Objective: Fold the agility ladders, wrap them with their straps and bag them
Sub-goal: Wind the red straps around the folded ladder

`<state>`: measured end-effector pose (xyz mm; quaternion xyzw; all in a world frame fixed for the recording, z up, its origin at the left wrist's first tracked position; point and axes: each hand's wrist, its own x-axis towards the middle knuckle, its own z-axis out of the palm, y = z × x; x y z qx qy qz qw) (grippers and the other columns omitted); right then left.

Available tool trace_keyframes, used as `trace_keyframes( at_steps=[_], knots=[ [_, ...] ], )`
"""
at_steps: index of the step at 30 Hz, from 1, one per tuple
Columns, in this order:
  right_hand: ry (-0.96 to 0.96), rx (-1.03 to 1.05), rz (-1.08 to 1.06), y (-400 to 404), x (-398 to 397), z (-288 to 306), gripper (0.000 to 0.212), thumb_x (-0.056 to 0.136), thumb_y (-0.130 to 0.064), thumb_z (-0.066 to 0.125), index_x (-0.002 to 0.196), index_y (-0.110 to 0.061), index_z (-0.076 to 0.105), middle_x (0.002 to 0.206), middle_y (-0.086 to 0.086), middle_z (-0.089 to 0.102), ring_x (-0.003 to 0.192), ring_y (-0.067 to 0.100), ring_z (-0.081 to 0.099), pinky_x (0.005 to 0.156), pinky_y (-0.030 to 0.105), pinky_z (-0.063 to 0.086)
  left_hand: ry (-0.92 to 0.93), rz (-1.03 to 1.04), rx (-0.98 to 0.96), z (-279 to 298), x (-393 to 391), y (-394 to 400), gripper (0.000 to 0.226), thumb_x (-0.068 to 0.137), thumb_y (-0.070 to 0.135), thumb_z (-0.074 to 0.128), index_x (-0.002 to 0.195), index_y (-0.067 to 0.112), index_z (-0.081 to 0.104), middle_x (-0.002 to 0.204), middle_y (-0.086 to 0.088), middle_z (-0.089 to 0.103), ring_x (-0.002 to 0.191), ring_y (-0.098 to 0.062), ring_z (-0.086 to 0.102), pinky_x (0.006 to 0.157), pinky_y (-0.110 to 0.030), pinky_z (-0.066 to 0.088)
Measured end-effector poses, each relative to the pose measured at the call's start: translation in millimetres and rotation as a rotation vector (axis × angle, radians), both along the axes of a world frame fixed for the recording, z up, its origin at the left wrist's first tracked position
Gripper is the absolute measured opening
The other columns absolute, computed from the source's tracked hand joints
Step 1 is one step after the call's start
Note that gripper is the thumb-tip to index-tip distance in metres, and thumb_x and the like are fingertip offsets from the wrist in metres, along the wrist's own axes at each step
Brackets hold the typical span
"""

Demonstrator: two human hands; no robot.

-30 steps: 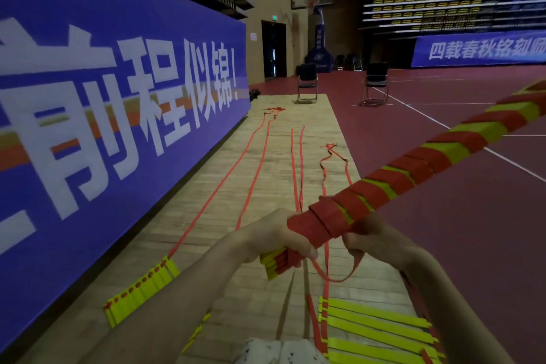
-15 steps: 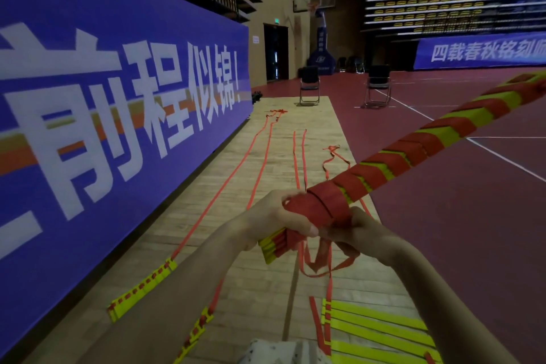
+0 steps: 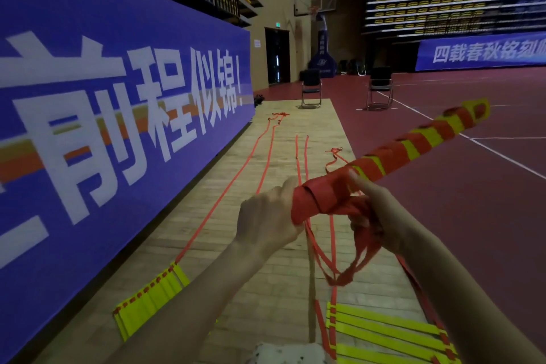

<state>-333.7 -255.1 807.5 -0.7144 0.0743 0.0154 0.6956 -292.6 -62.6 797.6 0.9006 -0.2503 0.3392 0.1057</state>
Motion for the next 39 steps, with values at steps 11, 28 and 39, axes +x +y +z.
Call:
trace_keyframes(
  at_steps=[11, 28, 39],
  knots=[
    [-0.130, 0.221, -0.297, 26.3, -2.6, -15.8, 0.029, 0.086, -0.041, 0.064, 0.072, -0.017, 0.058, 0.058, -0.002, 0.052, 0.054, 0.010, 0.049, 0.058, 0.025, 0.038, 0.281, -0.044, 0.267, 20.6, -2.8, -7.6, 0.054, 0.069, 0.063, 0.066, 0.108, 0.028, 0.051, 0.092, 0.006, 0.061, 0.082, -0.021, 0.060, 0.064, -0.029, 0.040],
    [-0.149, 0.077, 0.199, -5.4, 7.5, -13.5, 0.018, 0.095, 0.000, 0.050, 0.097, 0.002, 0.068, 0.083, 0.016, 0.072, 0.057, 0.018, 0.065, 0.054, 0.028, 0.054, -0.057, -0.042, 0.108, 17.4, 17.6, -5.5, 0.058, 0.064, 0.035, 0.072, 0.118, 0.026, 0.053, 0.093, 0.003, 0.066, 0.081, -0.026, 0.065, 0.063, -0.032, 0.047],
    [0.021, 0.327, -0.175, 38.1, 14.3, -13.4, 0.051, 0.079, -0.067, 0.061, 0.080, -0.016, 0.057, 0.055, 0.003, 0.051, 0.038, 0.011, 0.036, 0.039, 0.021, 0.030, -0.630, 0.090, 0.156, -31.2, 30.7, -3.9, 0.031, 0.091, 0.005, 0.036, 0.116, 0.016, 0.052, 0.085, -0.007, 0.060, 0.067, -0.025, 0.055, 0.059, -0.036, 0.042]
  ],
)
